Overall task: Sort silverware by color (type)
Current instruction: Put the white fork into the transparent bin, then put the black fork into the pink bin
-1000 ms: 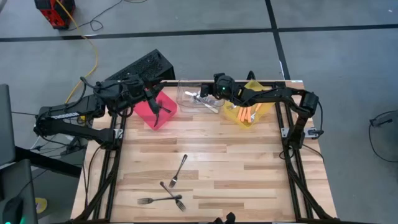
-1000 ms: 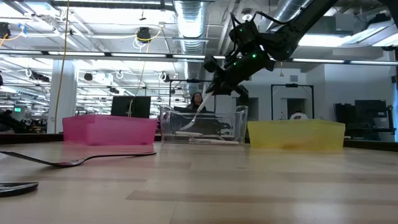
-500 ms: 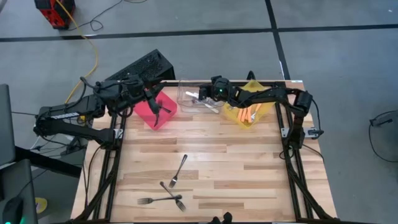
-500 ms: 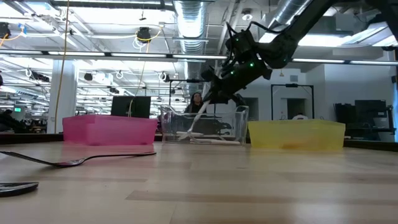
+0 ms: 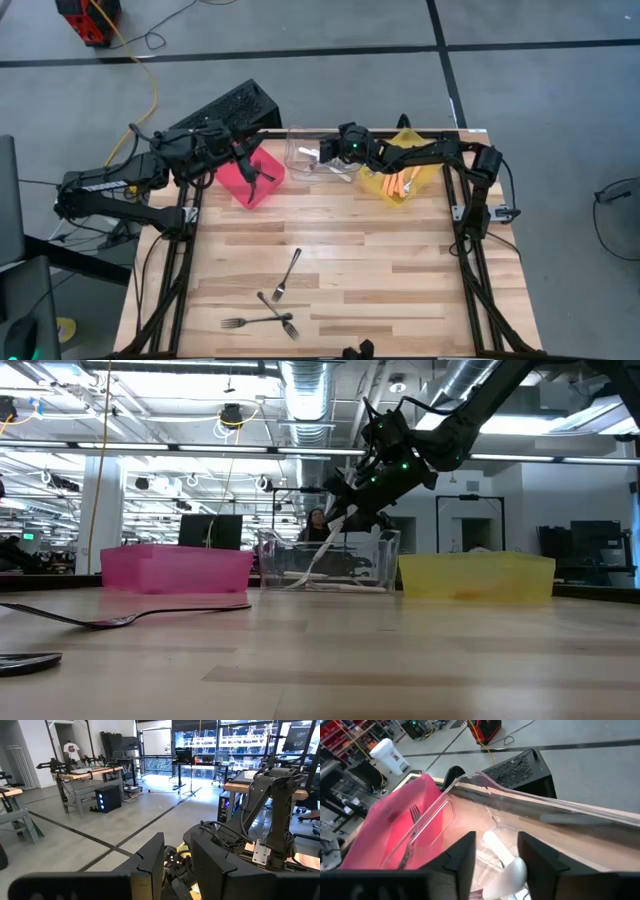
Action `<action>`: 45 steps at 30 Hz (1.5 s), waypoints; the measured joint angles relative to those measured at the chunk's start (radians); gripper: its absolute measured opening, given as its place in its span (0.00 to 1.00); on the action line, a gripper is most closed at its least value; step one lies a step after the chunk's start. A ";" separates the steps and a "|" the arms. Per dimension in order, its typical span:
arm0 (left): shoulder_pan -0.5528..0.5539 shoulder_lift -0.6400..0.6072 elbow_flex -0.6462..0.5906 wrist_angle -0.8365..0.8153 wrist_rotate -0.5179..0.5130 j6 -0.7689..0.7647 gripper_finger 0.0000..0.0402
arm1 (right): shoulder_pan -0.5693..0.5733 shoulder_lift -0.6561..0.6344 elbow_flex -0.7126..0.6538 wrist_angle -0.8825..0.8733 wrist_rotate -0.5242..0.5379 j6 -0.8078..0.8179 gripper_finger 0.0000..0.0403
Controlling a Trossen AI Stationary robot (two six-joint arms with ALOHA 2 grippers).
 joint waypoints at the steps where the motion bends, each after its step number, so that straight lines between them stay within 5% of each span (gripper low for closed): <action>1: 0.000 0.000 0.000 0.000 0.000 0.000 0.20 | 0.000 0.000 0.000 0.000 0.000 -0.010 0.44; 7: 0.000 0.000 0.000 -0.001 -0.001 0.000 0.20 | -0.005 0.000 0.000 -0.008 -0.031 -0.026 0.61; 12: 0.000 0.000 0.000 -0.009 -0.003 0.000 0.20 | -0.014 -0.003 0.059 -0.105 -0.058 -0.109 0.64; 27: 0.000 0.000 0.000 -0.107 0.031 -0.045 0.20 | -0.021 -0.031 0.555 -0.929 0.003 -0.668 0.65; 34: 0.000 -0.004 0.000 -0.106 0.183 -0.034 0.20 | -0.009 -0.166 0.677 -1.080 -0.004 -0.776 0.65; 45: -0.033 -0.010 0.000 -0.111 0.277 -0.042 0.20 | 0.017 -0.474 0.678 -1.315 -0.005 -0.671 0.65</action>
